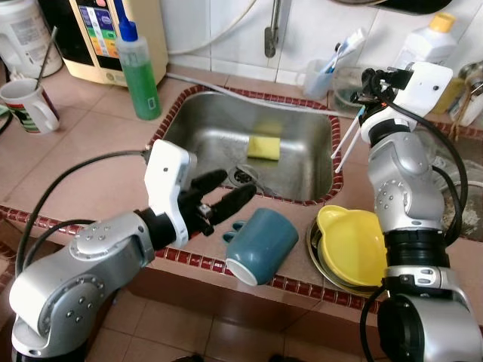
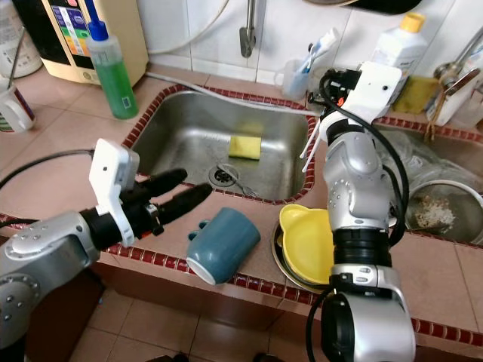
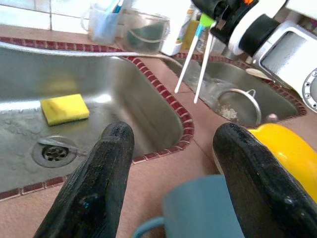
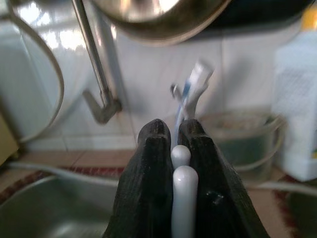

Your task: Kitchen organization

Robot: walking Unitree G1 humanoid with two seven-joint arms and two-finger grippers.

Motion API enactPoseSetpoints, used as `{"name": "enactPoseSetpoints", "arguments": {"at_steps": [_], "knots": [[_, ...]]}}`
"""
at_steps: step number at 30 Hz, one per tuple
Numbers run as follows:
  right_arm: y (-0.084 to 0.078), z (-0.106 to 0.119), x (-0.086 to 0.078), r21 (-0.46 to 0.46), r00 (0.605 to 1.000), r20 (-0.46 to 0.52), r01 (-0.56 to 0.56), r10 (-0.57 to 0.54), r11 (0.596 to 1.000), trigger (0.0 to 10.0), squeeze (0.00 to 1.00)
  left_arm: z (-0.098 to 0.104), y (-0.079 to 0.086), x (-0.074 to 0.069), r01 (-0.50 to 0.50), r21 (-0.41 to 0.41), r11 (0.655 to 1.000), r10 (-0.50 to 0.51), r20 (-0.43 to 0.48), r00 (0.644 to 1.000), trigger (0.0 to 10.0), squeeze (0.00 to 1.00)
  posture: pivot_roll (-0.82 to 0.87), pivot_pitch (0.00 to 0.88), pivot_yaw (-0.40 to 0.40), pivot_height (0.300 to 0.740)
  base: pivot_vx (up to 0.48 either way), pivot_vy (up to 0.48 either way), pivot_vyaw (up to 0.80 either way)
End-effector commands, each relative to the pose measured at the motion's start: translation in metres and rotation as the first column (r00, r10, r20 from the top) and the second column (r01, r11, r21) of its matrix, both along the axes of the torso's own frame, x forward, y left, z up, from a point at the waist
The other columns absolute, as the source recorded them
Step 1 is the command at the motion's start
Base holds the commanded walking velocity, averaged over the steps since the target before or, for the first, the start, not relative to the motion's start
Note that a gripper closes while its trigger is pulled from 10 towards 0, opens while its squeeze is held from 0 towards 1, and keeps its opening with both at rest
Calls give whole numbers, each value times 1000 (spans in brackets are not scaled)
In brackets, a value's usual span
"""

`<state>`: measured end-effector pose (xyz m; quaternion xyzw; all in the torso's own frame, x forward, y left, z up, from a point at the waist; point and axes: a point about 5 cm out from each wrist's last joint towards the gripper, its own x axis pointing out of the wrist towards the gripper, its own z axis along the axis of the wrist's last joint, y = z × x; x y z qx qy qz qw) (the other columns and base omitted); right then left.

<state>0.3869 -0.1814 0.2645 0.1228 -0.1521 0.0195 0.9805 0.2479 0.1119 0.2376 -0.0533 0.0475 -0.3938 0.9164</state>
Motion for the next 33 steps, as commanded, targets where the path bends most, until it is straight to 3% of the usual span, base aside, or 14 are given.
{"name": "enactPoseSetpoints", "arguments": {"at_steps": [1,16,17,18,33], "knots": [[-6,4,5,28,1000,-14,-22,23,999,10000,0,9,-2,-1,5,7,1000,-5,32,999,10000,0,-51,238,-38,740,0,0,0],[-4,-8,24,188,985,-126,-94,119,978,10000,0,22,-7,-3,10,-15,1000,-9,51,999,10000,0,-36,220,-64,740,0,0,0],[-4,-9,24,191,984,-131,-92,118,977,10000,188,22,-7,-4,9,-17,1000,-8,52,999,10000,0,-34,216,-66,740,0,0,0],[-4,-11,25,195,984,-137,-89,117,977,10000,1000,22,-8,-4,7,-20,1000,-6,51,999,10000,0,-29,211,-69,740,0,0,0],[0,-19,29,196,979,-154,-101,133,975,10000,1000,23,-5,-5,-14,-22,1000,15,47,999,10000,0,-9,203,-72,740,0,0,0]]}}
